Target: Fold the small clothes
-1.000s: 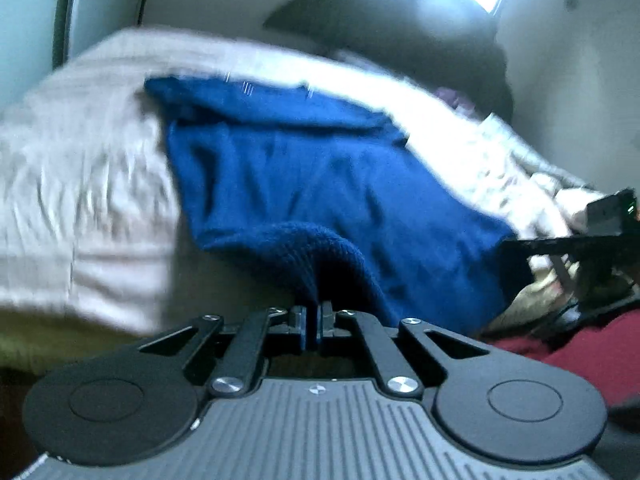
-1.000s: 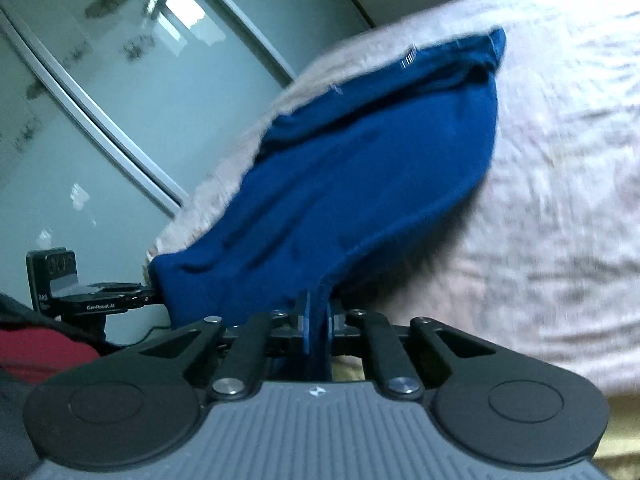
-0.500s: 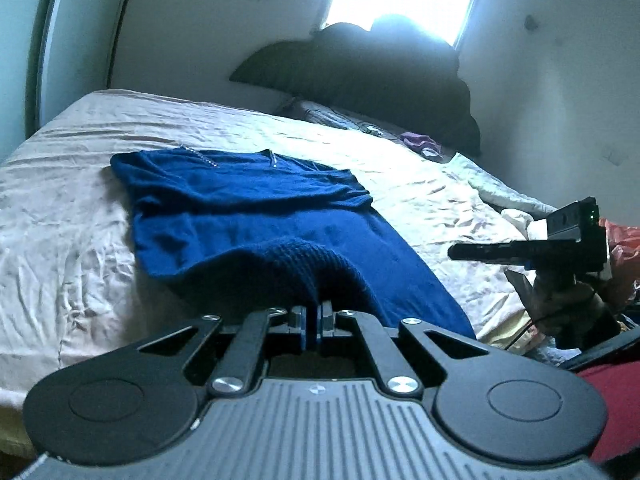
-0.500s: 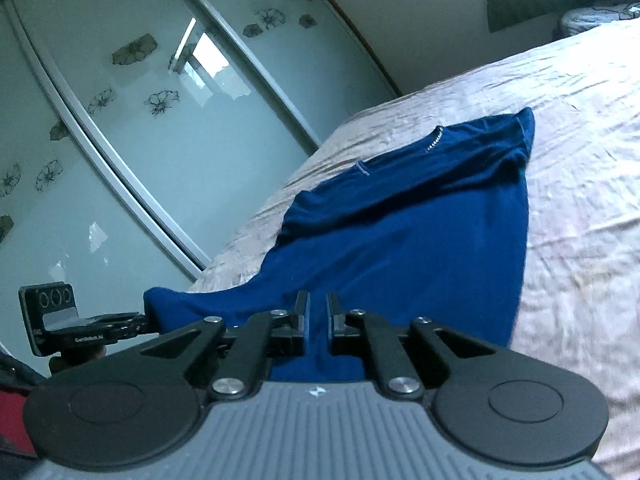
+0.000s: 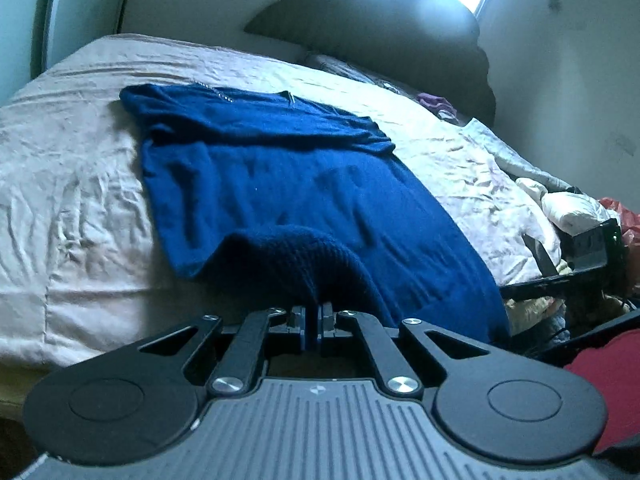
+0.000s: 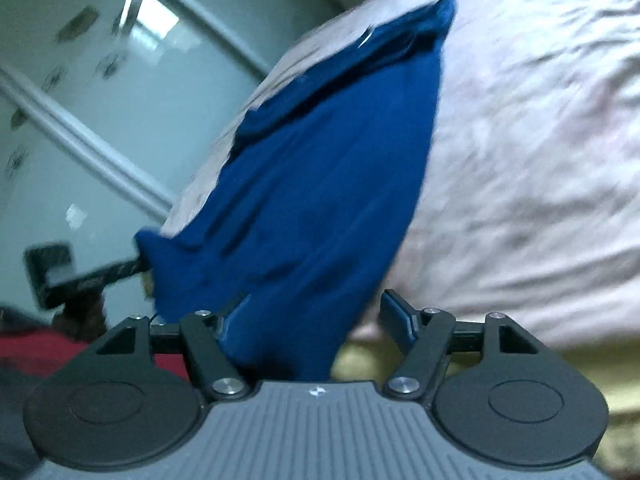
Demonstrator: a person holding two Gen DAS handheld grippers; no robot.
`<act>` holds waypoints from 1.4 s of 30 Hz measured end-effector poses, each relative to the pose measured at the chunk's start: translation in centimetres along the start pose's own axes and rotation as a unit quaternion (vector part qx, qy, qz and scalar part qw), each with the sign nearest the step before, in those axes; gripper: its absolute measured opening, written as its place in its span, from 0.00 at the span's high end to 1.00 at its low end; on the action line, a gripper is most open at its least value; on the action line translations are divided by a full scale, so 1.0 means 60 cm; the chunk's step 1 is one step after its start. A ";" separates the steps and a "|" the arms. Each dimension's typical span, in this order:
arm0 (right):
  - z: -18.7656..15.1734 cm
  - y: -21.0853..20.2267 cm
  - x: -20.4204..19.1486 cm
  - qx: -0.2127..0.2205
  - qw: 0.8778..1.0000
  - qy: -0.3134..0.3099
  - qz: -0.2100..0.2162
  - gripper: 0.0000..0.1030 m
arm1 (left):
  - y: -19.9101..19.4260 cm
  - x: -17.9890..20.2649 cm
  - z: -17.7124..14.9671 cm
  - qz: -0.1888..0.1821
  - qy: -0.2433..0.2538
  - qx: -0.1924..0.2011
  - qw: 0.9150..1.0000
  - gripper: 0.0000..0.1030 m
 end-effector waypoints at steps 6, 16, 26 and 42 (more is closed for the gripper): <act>-0.013 0.046 -0.002 -0.009 0.998 0.006 0.064 0.44 | 0.015 -0.015 -0.011 -0.007 -0.022 -0.014 1.000 0.88; 0.009 0.066 -0.044 -0.015 0.998 -0.032 0.044 0.95 | -0.008 -0.008 0.003 0.002 -0.023 0.012 1.000 0.98; 0.107 0.041 -0.092 0.063 0.989 -0.102 0.082 0.95 | -0.039 0.011 0.087 -0.022 -0.033 0.086 0.995 0.98; 0.247 0.044 -0.094 0.169 0.975 -0.133 0.060 0.94 | -0.021 -0.030 0.205 -0.025 -0.126 0.140 0.982 0.99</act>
Point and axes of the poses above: each gripper's, at about its wrist camera, not at the fingertips, and y roughly the way its jaws point, x to its right, z to its top, the point moved 1 cm from there along y, roughly the way its jaws point, and after that the axes turned 11 degrees about z, right-handed, at the moved point
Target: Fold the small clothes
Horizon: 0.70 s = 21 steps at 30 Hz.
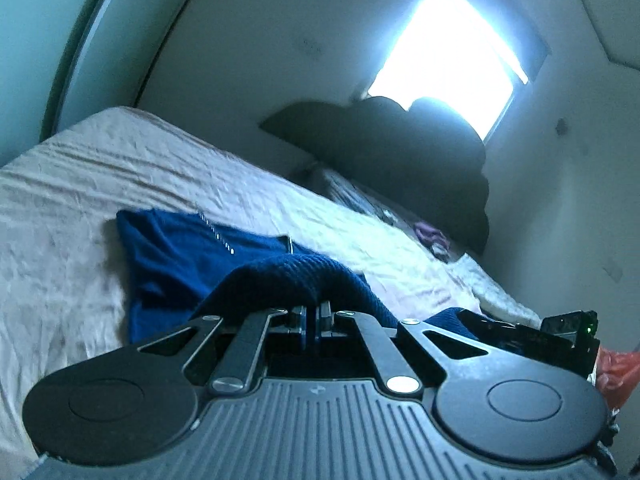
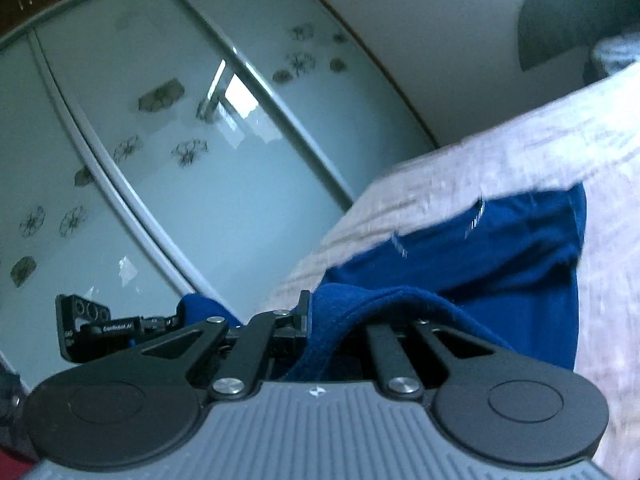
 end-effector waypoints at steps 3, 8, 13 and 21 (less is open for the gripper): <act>0.021 0.013 0.022 0.025 1.000 0.001 -0.014 0.94 | 0.021 -0.005 0.012 0.010 -0.010 0.013 1.000 0.99; 0.042 0.036 0.054 0.047 0.998 -0.002 -0.044 0.94 | 0.059 -0.018 0.030 0.031 -0.030 0.018 0.999 0.98; 0.058 0.065 0.081 0.050 0.996 -0.025 -0.071 0.94 | 0.106 -0.028 0.053 0.042 -0.031 0.016 0.999 0.98; 0.087 0.109 0.129 0.054 0.993 -0.033 -0.099 0.94 | 0.181 -0.040 0.087 0.058 -0.020 0.013 0.998 0.98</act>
Point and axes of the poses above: each gripper's, at about its wrist camera, not at the fingertips, and y roughly the way its jaws point, x to its right, z to its top, the point moved 1 cm from there along y, roughly the way its jaws point, and after that the axes turned 11 degrees about z, right-handed, at the moved point
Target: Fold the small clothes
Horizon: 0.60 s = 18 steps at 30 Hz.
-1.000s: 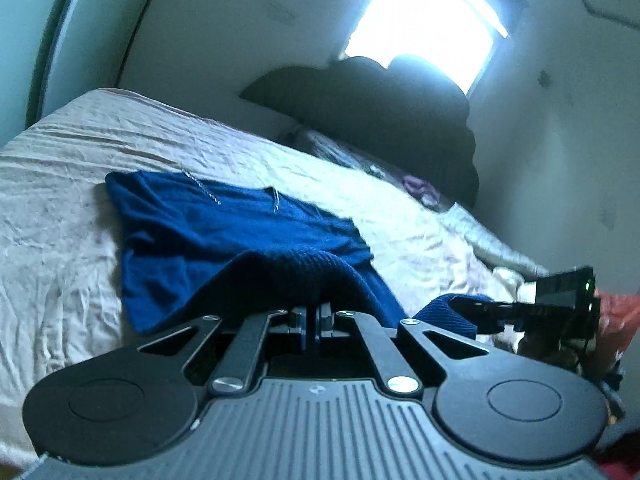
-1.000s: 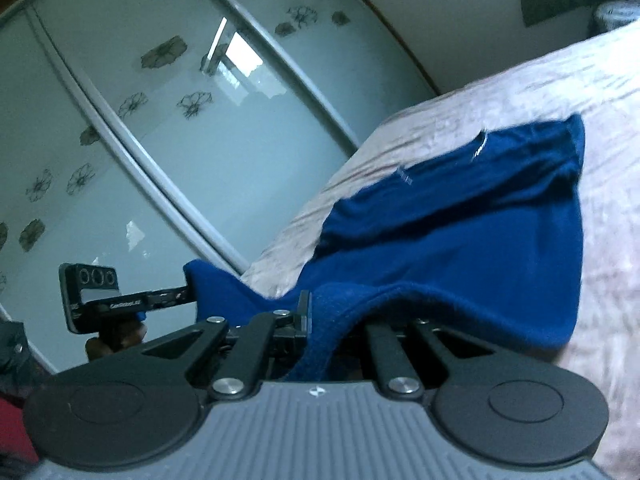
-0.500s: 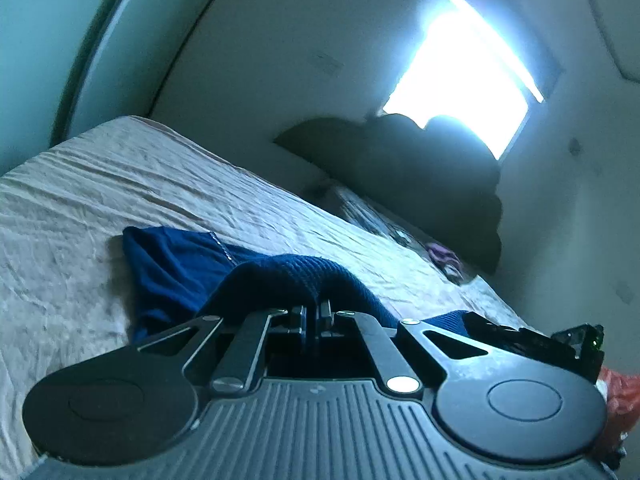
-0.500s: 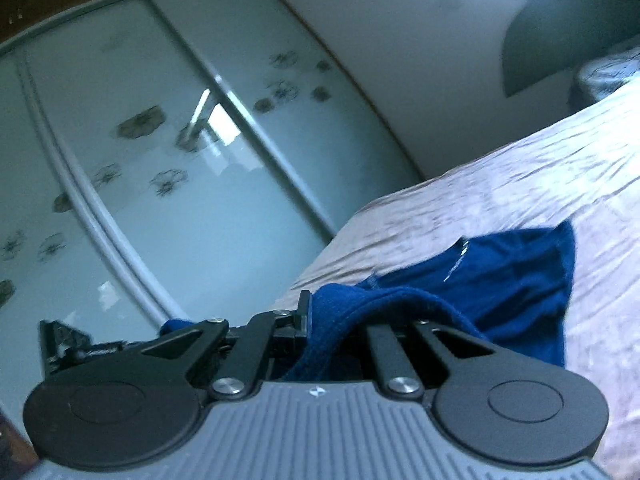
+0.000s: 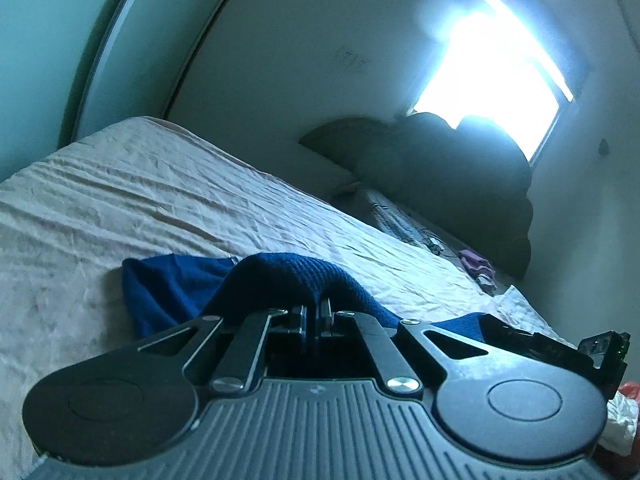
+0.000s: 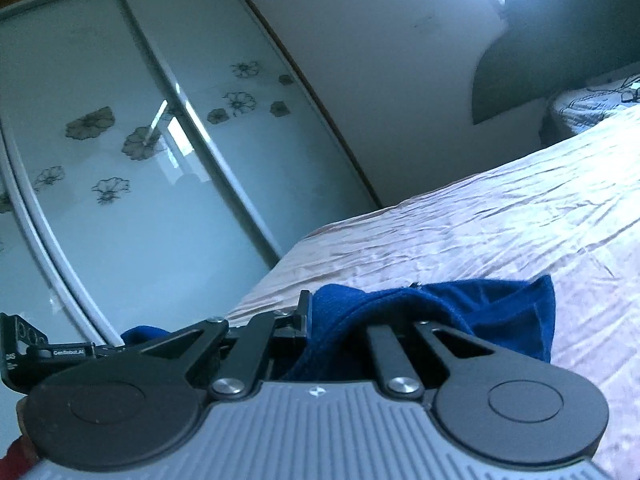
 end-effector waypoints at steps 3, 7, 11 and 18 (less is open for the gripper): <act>0.012 0.021 0.022 0.002 1.000 0.002 -0.004 0.94 | 0.035 -0.005 0.012 0.009 0.000 -0.006 1.000 0.98; 0.021 0.060 0.055 -0.008 1.000 0.005 -0.017 0.94 | 0.089 -0.019 0.024 0.025 -0.005 -0.023 0.999 0.98; 0.023 0.102 0.091 -0.018 0.999 0.022 -0.021 0.94 | 0.140 -0.024 0.030 0.052 0.008 -0.029 0.998 0.98; 0.011 0.171 0.154 -0.048 0.997 0.048 -0.043 0.94 | 0.222 -0.037 0.033 0.083 0.013 -0.059 0.995 0.98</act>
Point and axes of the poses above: each gripper's, at about its wrist camera, not at the fingertips, and y roughly the way its jaws point, x to its right, z to its top, the point moved 1 cm from there along y, roughly the way its jaws point, and after that the axes turned 11 degrees about z, right-handed, at the moved point
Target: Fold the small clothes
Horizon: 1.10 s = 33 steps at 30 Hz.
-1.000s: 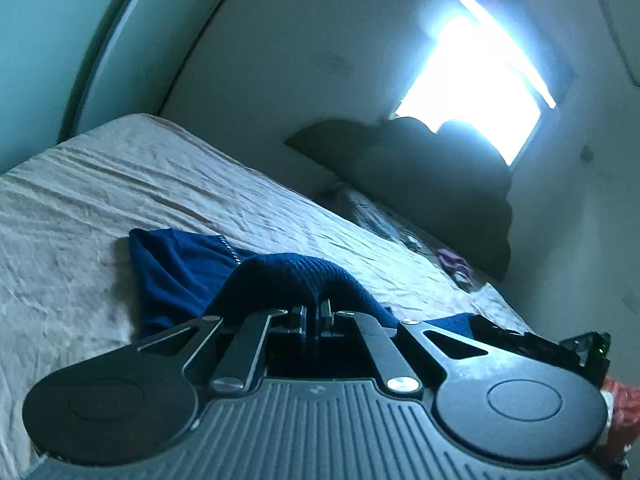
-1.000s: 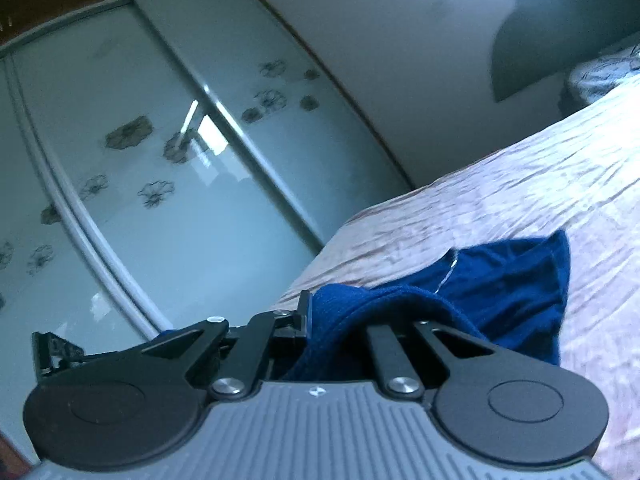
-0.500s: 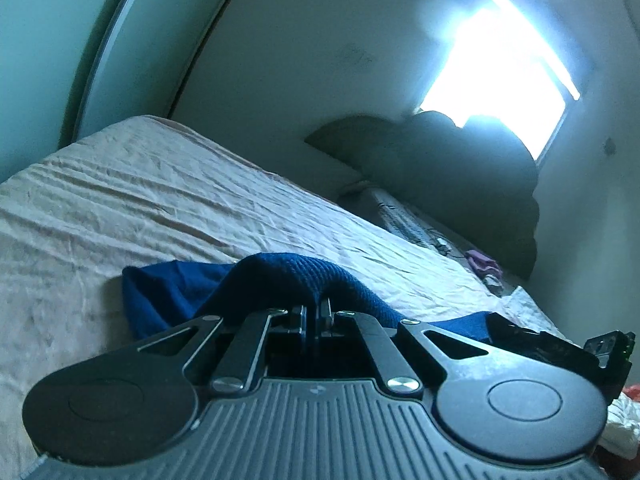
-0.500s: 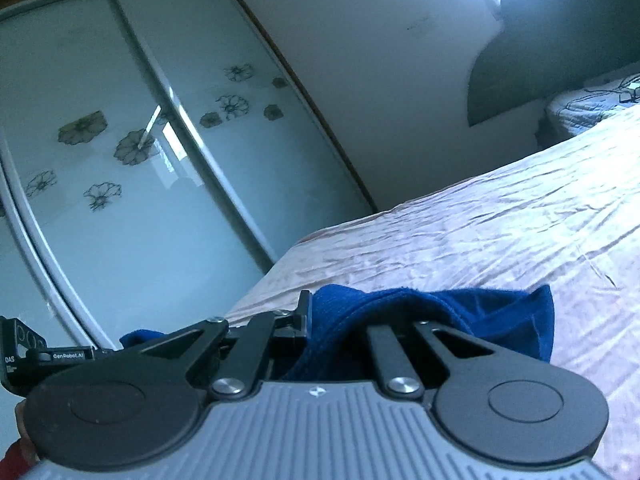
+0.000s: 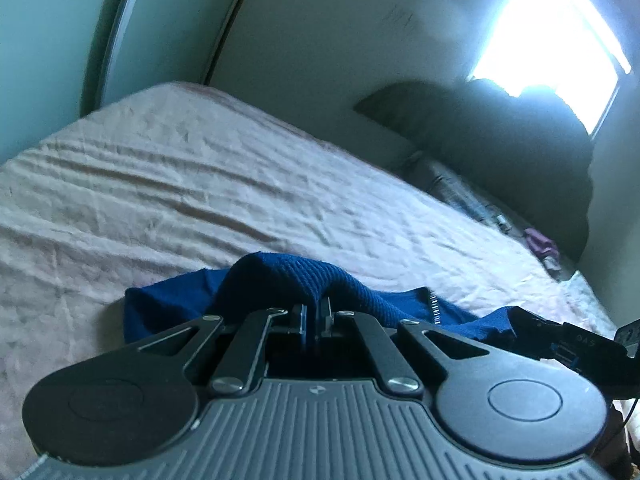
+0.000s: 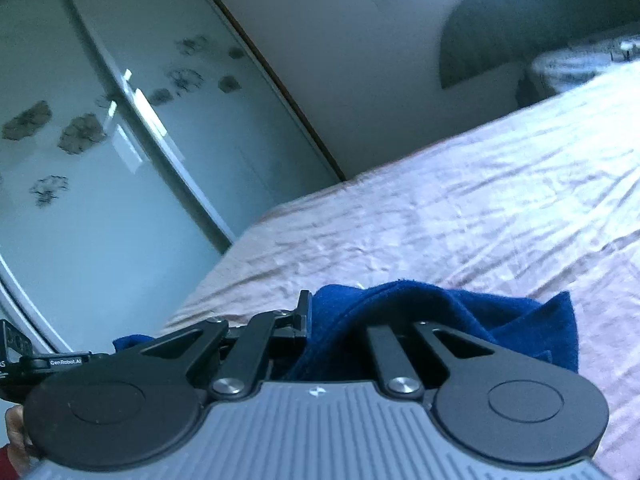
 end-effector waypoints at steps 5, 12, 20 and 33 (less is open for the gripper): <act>-0.007 0.041 0.037 -0.032 0.999 0.030 -0.020 0.93 | 0.053 -0.011 -0.002 0.030 -0.010 -0.042 0.999 0.94; -0.006 0.078 0.076 -0.054 0.994 0.087 -0.023 0.79 | 0.050 -0.029 0.007 0.060 -0.026 -0.034 0.997 0.68; 0.015 0.067 0.047 -0.004 0.999 0.048 -0.025 0.21 | -0.017 0.012 0.027 0.105 0.027 0.031 0.994 0.41; -0.023 0.157 -0.024 -0.170 0.983 -0.042 0.048 0.21 | 0.073 0.142 -0.027 -0.037 0.246 -0.109 0.962 0.41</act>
Point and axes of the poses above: each gripper's, at about its wrist camera, not at the fingertips, and y roughly the way its jaws point, x to its right, z to its top, the point moved 1 cm from there along y, roughly the way its jaws point, and after that the axes turned 11 degrees about z, right-handed, at the moved point
